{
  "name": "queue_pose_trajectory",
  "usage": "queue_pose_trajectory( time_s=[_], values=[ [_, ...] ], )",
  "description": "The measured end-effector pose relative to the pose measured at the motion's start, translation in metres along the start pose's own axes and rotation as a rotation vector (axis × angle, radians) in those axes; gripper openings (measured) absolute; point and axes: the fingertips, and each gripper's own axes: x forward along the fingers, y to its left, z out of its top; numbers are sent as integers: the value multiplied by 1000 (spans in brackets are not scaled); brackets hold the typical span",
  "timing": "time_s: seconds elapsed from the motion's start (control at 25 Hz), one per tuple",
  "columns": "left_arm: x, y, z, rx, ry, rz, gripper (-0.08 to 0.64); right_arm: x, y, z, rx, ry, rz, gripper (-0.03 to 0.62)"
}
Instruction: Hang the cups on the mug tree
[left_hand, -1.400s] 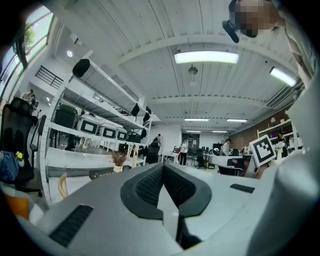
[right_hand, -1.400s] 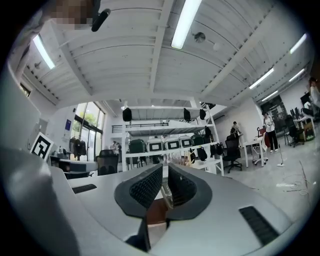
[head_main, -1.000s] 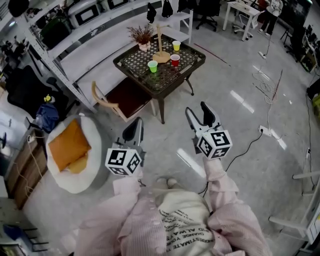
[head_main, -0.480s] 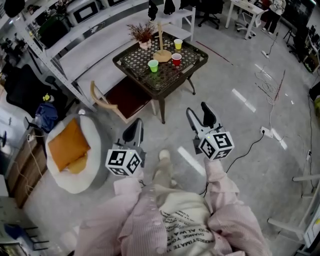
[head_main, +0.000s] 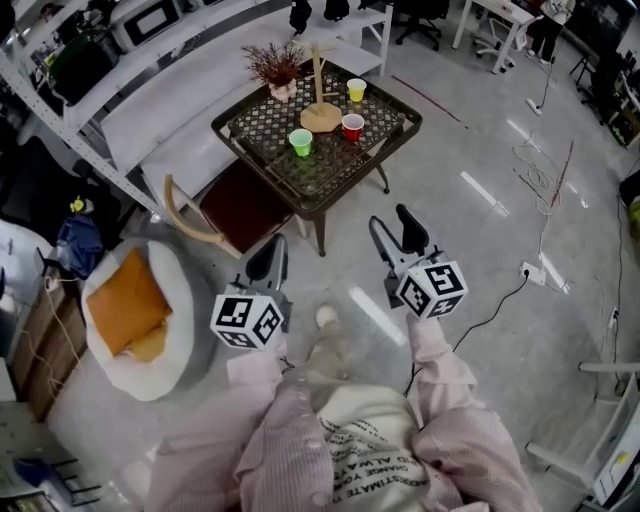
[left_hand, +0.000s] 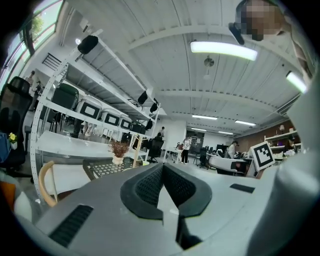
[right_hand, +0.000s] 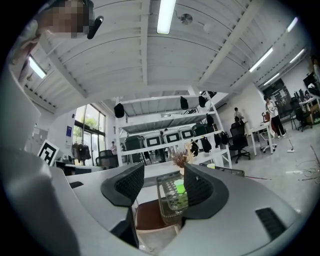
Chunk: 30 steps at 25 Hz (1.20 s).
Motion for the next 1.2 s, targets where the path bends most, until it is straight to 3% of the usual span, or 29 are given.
queue_pose_trajectory(
  time_s=[0.64, 1.2],
  values=[
    [127, 85, 13, -40, 33, 4, -2, 139, -58, -20, -3, 95, 28, 242],
    [158, 124, -8, -122, 75, 54, -2, 210, -60, -56, -5, 188, 119, 268]
  ],
)
